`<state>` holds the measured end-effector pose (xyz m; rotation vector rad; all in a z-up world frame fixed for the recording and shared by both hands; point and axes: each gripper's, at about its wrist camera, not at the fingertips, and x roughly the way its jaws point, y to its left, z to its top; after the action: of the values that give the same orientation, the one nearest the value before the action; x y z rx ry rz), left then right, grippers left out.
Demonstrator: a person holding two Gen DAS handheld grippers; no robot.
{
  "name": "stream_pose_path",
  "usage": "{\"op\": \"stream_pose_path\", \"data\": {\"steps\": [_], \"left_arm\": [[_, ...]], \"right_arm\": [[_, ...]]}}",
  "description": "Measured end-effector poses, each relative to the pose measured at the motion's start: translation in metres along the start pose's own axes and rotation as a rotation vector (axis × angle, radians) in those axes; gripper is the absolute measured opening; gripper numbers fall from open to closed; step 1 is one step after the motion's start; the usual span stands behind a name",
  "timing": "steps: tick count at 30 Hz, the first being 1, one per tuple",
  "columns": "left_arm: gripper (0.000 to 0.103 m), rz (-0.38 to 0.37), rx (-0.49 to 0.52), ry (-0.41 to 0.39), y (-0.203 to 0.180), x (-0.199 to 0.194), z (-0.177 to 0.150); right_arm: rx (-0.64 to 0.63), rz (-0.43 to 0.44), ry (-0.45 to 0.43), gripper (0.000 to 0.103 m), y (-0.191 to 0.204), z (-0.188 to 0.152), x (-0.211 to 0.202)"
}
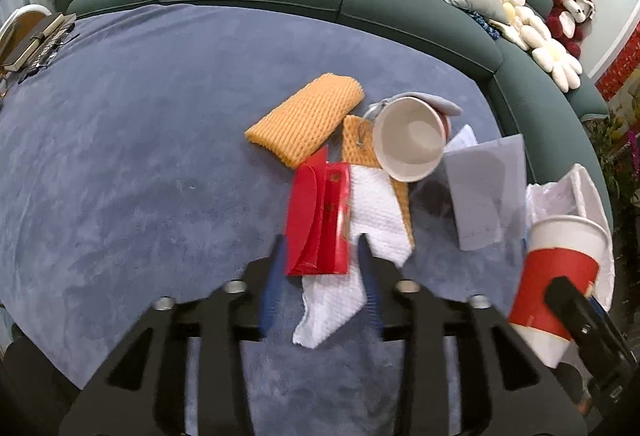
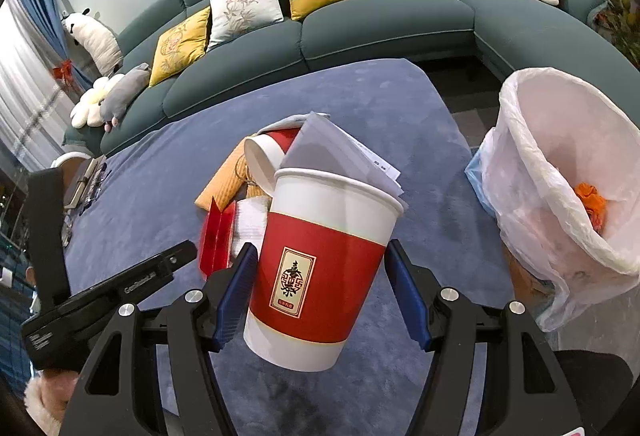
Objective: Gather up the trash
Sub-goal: 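Grasp the red packet with the left gripper while the right gripper holds the cup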
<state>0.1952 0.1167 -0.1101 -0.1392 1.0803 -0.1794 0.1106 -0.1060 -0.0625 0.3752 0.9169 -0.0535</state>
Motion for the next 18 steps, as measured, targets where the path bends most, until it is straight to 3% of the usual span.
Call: {"op": "stream_pose_path", "data": {"steps": [1,6,8,10,12,13,18], "left_arm": [[0.049,0.008,0.004,-0.001,0.0,0.003,0.001],[0.048,0.035,0.011,0.04,0.003,0.029,0.003],[0.043,0.034,0.002,0.063,0.006,0.041,0.003],[0.021,0.029,0.001,0.083,0.008,0.048,0.003],[0.012,0.03,-0.008,0.093,0.011,0.052,0.003],[0.0,0.033,-0.008,0.081,0.012,0.05,0.003],[0.0,0.015,-0.021,0.03,0.015,0.027,0.005]], "right_arm": [[0.001,0.0,0.001,0.063,0.0,0.0,0.001],[0.001,-0.002,0.014,0.063,-0.001,0.0,0.009],[-0.002,-0.004,0.023,0.063,-0.001,0.0,0.013],[-0.007,-0.006,0.032,0.063,0.0,-0.001,0.017],[-0.013,-0.009,0.039,0.063,0.001,-0.001,0.021],[-0.015,-0.01,0.04,0.063,0.003,-0.001,0.021],[-0.026,0.001,0.031,0.063,0.008,0.002,0.019]]}}
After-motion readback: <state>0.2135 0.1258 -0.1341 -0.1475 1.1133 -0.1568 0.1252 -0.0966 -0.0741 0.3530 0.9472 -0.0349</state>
